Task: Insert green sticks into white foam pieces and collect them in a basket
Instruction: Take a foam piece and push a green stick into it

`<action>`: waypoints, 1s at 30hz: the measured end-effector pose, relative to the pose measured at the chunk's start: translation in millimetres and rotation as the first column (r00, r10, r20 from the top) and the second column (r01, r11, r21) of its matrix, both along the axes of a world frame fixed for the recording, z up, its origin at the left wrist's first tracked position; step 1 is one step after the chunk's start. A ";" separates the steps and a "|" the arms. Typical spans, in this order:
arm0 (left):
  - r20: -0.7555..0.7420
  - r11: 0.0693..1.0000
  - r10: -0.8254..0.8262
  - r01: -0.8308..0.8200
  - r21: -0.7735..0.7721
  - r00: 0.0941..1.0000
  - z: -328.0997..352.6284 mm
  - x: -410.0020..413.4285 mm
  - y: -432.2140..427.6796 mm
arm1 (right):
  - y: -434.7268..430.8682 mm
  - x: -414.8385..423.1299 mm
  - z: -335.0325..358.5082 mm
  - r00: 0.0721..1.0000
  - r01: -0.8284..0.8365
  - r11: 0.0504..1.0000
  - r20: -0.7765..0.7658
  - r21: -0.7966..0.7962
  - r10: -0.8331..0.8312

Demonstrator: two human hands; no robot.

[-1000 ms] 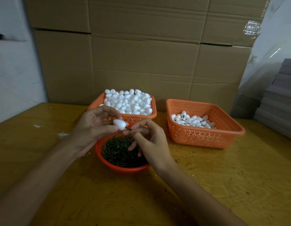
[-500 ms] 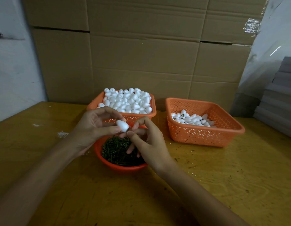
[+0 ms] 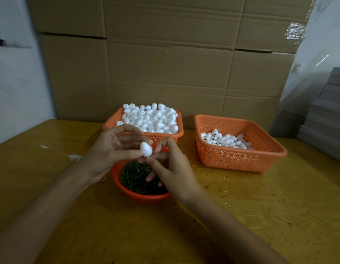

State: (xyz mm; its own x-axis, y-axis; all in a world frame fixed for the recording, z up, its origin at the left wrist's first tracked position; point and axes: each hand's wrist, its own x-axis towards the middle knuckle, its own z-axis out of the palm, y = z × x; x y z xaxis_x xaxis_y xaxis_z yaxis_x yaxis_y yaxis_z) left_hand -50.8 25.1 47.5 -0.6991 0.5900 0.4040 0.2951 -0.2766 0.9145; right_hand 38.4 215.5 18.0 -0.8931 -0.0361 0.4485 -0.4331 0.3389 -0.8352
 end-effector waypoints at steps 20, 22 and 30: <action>-0.120 0.999 -0.018 0.013 -0.037 0.993 -6.3 -6.7 1.7 | -1.3 1.6 3.2 1.000 0.023 1.000 0.000 -0.021 -0.023; -0.084 1.000 0.022 -0.022 0.002 0.996 -8.8 -8.2 3.8 | -0.2 1.6 7.3 0.999 0.012 0.982 0.033 -0.188 -0.006; -0.255 0.982 0.134 -0.162 -0.093 0.958 -13.9 -3.2 15.0 | 44.6 -2.5 34.0 0.963 0.246 0.799 0.043 -0.549 -0.267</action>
State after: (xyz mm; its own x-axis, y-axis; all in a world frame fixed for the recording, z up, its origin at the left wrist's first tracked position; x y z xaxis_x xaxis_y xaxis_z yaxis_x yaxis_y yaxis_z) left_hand -54.0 40.1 33.6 -0.6690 0.5384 0.5124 0.5451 -0.1132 0.8307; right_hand 35.9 260.1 52.0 -0.8185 0.4512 0.3555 -0.4269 -0.0635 -0.9021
